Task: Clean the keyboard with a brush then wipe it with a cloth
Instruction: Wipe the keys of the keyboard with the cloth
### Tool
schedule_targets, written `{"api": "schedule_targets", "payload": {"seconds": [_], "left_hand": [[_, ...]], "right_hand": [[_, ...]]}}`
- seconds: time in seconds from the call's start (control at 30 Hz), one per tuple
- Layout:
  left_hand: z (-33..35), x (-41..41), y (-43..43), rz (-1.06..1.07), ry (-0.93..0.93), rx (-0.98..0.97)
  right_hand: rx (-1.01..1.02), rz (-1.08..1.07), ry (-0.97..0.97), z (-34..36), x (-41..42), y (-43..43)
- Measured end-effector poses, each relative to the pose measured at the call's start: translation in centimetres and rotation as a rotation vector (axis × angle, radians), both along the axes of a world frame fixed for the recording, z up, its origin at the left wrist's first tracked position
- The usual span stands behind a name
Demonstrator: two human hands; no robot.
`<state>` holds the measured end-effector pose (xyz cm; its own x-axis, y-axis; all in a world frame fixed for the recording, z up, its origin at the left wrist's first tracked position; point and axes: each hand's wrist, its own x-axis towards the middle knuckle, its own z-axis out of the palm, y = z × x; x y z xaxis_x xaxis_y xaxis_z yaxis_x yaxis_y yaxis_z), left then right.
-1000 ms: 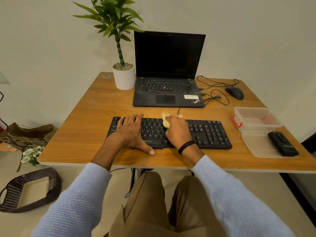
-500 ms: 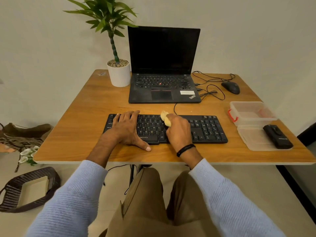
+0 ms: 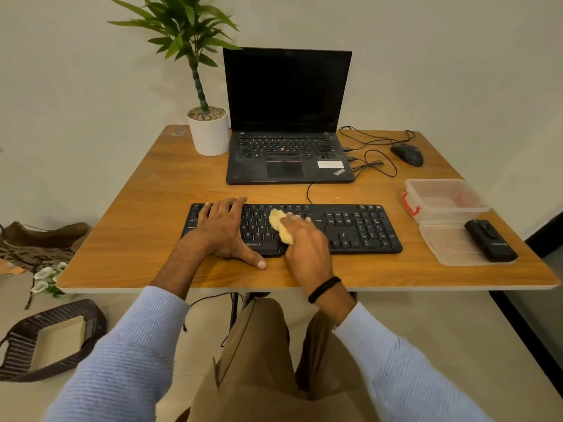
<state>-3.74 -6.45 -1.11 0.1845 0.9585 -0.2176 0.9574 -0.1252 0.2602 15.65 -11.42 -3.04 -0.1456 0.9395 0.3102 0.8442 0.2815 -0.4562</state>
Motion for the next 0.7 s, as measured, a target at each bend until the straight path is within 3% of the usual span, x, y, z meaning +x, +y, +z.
{"api": "schedule_targets", "payload": {"seconds": [0.1,0.17,0.3,0.43,0.63,0.7], "left_hand": [[0.0,0.0,0.0,-0.007,0.019,0.007],[0.0,0.0,0.1,-0.012,0.029,0.009],[0.7,0.1,-0.1,-0.029,0.074,-0.026],[2.1,1.7,0.4,-0.109,0.149,-0.037],[2.9,4.1,0.8,-0.151,0.13,-0.085],[2.8,4.0,0.9,-0.143,0.133,-0.084]], "right_hand": [[-0.028,0.18,-0.008,0.1,-1.2,-2.6],[-0.043,0.268,0.092,0.9,-0.4,-3.7],[0.055,-0.087,0.233,2.7,3.2,-0.7],[0.082,-0.286,0.178,3.3,5.6,2.7],[-0.053,0.082,-0.083,0.2,3.9,0.1],[-0.048,0.025,-0.056,0.1,4.5,0.2]]}}
